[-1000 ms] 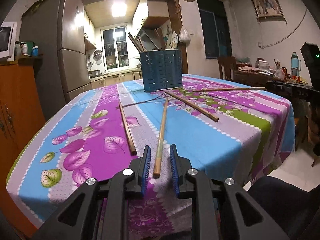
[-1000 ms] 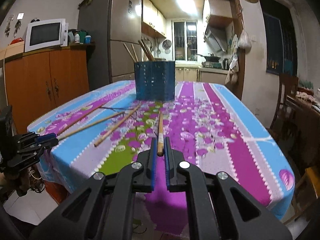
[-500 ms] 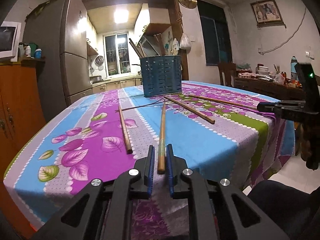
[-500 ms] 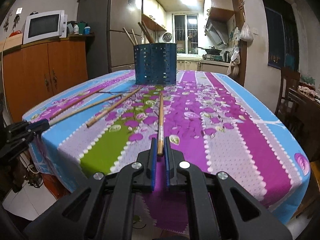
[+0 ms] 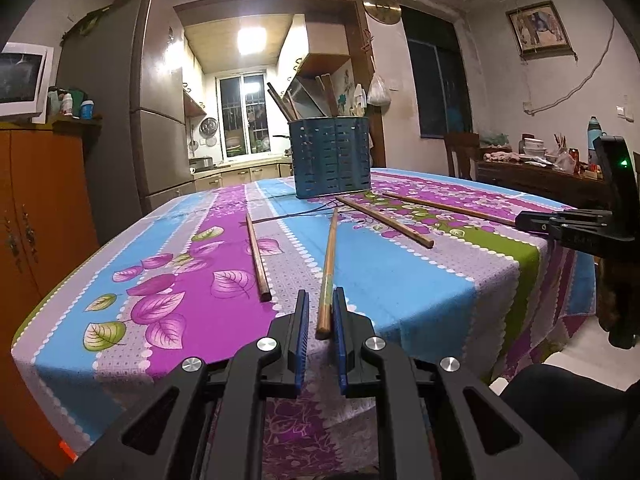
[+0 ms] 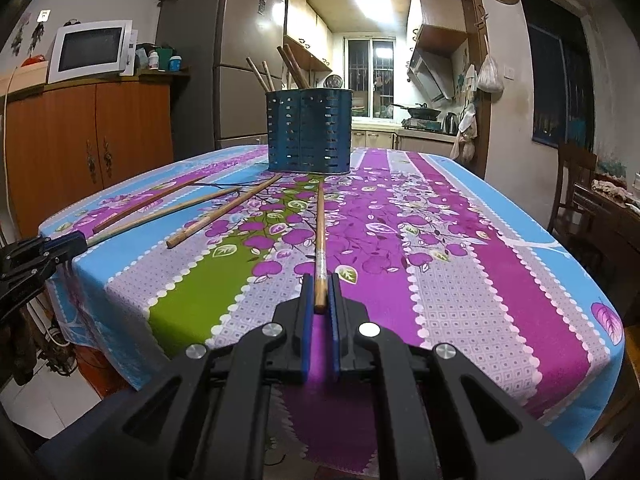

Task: Organize utensils
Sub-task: 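Raise both held chopsticks upright and carry them above the blue mesh holder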

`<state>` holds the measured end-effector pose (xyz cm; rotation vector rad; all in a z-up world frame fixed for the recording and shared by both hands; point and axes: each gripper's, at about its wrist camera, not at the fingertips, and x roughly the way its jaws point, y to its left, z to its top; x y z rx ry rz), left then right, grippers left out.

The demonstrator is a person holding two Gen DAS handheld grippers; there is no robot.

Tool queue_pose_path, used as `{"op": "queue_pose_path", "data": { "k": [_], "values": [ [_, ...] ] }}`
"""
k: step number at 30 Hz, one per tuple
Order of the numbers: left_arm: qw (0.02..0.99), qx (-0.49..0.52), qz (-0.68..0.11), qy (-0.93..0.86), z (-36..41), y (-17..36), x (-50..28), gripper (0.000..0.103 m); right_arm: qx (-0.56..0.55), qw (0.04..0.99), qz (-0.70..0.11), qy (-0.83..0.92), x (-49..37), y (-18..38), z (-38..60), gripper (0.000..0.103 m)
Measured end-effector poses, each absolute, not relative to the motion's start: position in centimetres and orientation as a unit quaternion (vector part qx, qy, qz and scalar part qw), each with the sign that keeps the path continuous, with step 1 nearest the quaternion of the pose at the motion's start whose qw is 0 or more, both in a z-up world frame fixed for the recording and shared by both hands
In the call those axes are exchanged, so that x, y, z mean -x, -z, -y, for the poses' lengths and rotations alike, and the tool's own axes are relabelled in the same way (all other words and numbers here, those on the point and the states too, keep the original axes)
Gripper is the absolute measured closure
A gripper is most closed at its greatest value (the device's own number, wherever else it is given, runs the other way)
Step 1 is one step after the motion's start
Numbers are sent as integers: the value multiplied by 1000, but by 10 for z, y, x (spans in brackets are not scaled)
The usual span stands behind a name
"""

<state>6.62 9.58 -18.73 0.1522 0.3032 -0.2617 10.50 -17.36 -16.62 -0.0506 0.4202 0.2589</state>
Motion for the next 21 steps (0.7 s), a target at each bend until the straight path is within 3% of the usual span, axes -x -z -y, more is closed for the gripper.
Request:
{"op": "queue_pose_path", "data": {
  "k": [4, 10, 21],
  "values": [
    [977, -79, -154, 128, -91, 186, -65, 95, 29, 969, -209, -127, -105, 166, 173, 98],
    [976, -80, -149, 136, -87, 169, -61, 96, 15, 970, -201, -133, -98, 149, 176, 98],
    [985, -72, -53, 148, -85, 73, -50, 96, 41, 981, -117, -150, -80, 54, 180, 98]
  ]
}}
